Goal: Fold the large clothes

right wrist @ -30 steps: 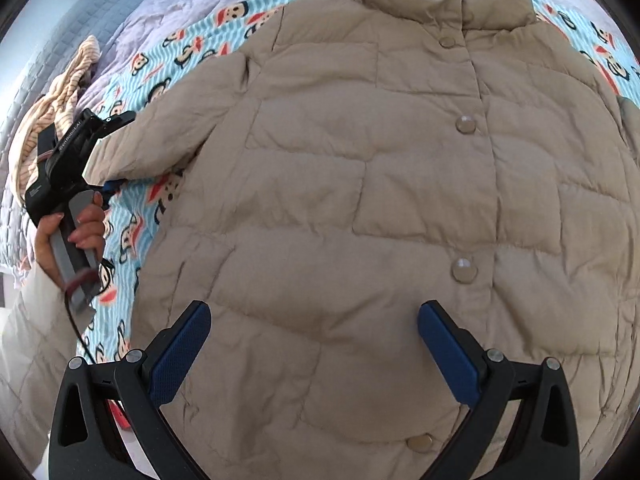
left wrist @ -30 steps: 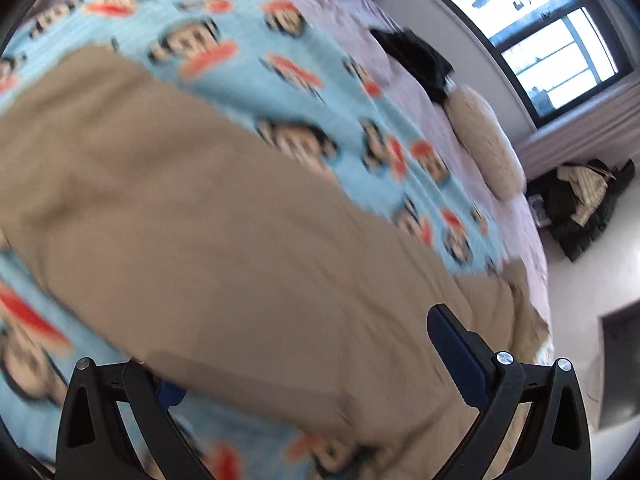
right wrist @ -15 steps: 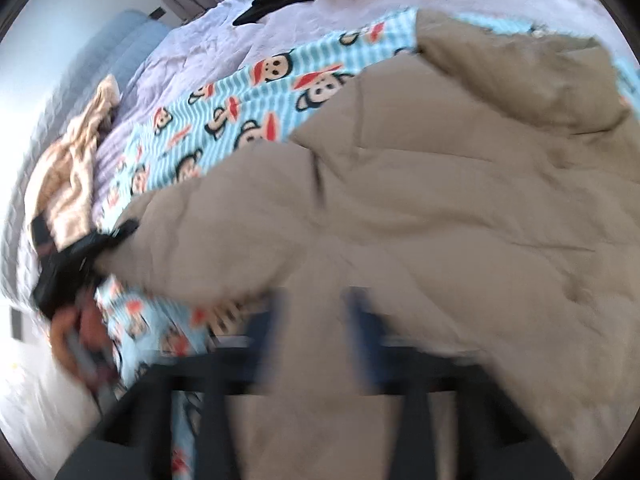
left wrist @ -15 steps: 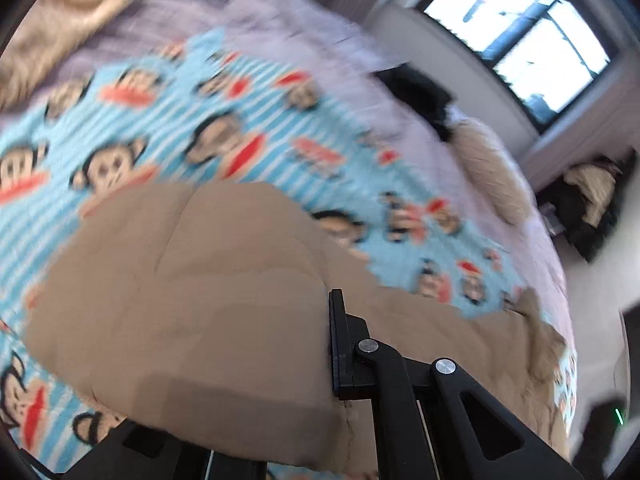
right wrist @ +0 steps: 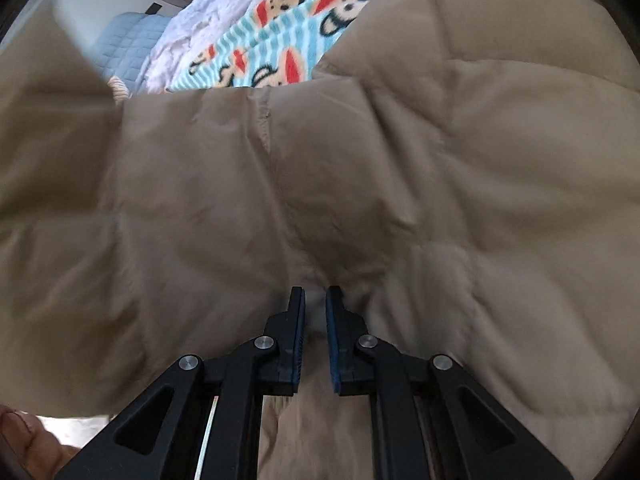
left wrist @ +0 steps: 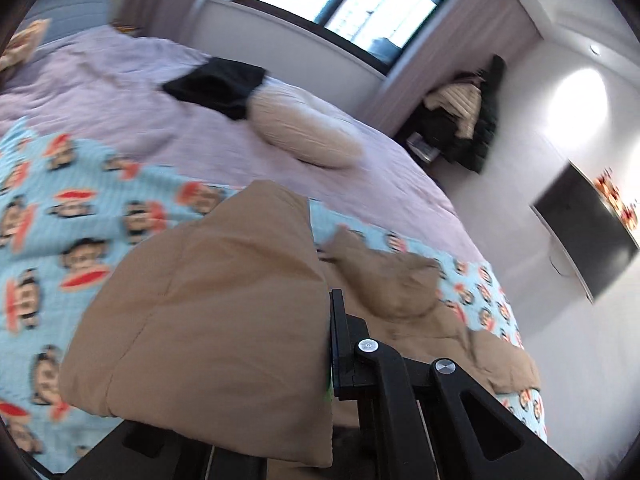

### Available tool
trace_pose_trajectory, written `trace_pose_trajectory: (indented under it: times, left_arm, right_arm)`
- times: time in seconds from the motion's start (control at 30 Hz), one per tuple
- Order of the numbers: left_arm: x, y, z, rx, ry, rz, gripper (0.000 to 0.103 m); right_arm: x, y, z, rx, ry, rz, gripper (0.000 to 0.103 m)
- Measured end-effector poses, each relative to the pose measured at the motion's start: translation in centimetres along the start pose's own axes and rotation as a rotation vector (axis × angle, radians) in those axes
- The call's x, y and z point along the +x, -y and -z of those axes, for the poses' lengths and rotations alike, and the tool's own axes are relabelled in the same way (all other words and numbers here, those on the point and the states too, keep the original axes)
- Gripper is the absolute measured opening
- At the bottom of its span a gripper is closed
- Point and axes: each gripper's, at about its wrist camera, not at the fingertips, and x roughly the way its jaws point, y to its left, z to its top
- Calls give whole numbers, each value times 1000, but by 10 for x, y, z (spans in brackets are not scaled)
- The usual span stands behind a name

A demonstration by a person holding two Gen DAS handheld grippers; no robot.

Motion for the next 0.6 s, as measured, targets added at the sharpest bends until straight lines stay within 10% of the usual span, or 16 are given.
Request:
trace_pose_trajectory:
  times: [0.2,0.4,0.47,0.53,0.6]
  left_arm:
    - [79,102,27,156,-102,-18,9]
    - [180,147,114,436,-289,-280,9]
    - [186,142,131,416,-334,-283,27]
    - [179,143,135,395,-323,-276,93]
    - [163,149,133,421,-280,-282,96]
  right_arm:
    - [-105,55,26,48,128,72,11]
    - [-185,141,57,186,191,235,12]
    - [-198,158,64,227,200,242,12]
    - [-203,165,66,240,201,244,12]
    - [-201,163,65,237,201,237,12]
